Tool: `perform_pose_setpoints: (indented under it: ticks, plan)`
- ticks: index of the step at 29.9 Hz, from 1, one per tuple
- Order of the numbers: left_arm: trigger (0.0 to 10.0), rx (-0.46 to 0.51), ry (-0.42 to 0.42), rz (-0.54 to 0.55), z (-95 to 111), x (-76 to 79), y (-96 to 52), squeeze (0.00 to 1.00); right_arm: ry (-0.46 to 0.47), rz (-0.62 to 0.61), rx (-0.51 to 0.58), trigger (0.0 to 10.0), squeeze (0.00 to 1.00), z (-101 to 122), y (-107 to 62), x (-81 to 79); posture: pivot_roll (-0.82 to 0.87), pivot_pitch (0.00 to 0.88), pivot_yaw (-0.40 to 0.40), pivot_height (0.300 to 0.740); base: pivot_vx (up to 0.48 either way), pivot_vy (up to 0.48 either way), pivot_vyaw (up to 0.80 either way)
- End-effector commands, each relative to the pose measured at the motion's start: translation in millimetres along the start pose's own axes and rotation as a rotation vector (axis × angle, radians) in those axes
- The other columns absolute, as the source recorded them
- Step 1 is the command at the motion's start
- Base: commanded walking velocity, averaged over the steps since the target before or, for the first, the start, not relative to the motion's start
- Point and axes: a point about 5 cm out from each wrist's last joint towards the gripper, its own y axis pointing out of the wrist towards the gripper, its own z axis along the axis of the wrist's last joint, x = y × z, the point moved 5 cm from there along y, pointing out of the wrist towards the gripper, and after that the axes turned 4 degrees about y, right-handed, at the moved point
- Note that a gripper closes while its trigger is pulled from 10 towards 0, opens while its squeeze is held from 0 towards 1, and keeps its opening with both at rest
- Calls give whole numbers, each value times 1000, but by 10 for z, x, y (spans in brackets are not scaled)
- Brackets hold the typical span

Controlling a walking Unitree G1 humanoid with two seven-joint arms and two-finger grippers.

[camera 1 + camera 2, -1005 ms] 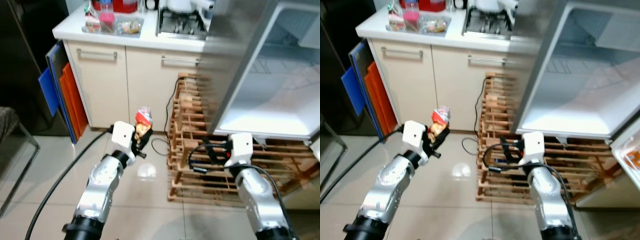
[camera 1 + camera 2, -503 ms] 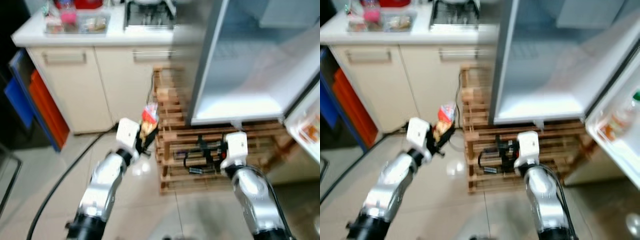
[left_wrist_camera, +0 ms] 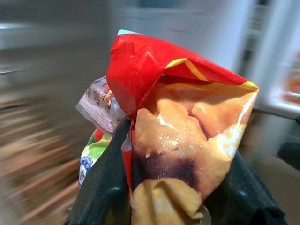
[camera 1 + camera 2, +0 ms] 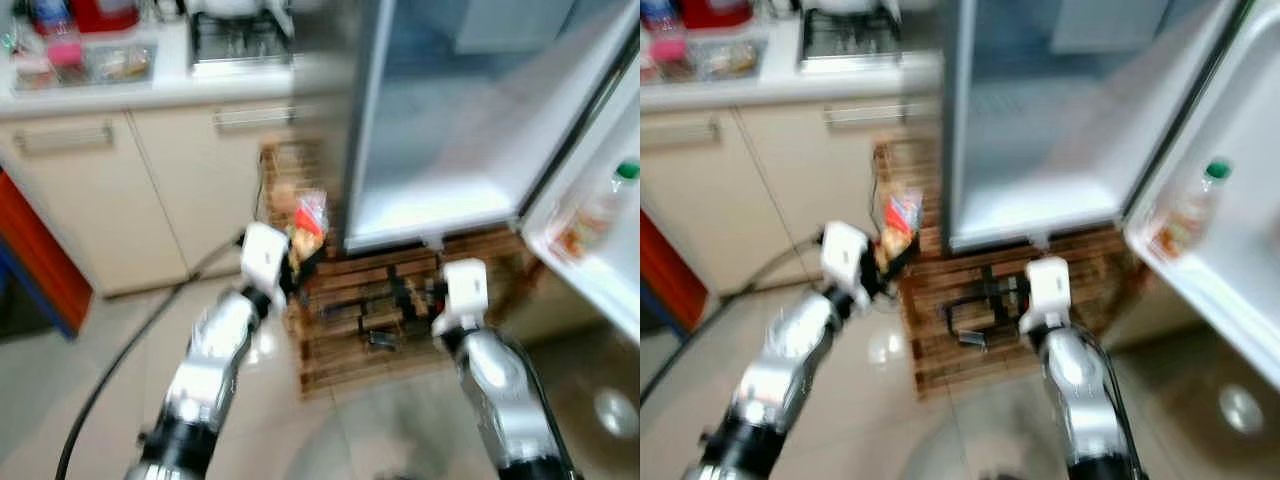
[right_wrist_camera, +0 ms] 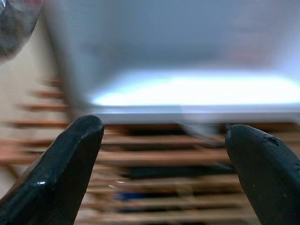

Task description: Restocking fridge

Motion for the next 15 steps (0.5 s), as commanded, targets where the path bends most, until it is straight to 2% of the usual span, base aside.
perform_pose_setpoints:
  ticks: [1,4,6,15]
  plan:
    - [10000,49,28,-23,145,18,45,0,4,3,41,10000,0,99,32,-22,-205,0,10,740,341,-334,-769]
    - [10000,56,24,-24,160,20,46,0,8,4,52,10000,0,116,31,-26,-203,0,10,740,357,-315,-729]
    - [10000,55,26,-19,167,16,53,0,0,6,57,10000,0,132,38,-31,-203,0,9,740,458,0,0]
    - [10000,56,23,-3,173,15,82,0,-8,14,47,10000,0,119,30,-38,-202,0,1,740,0,0,0]
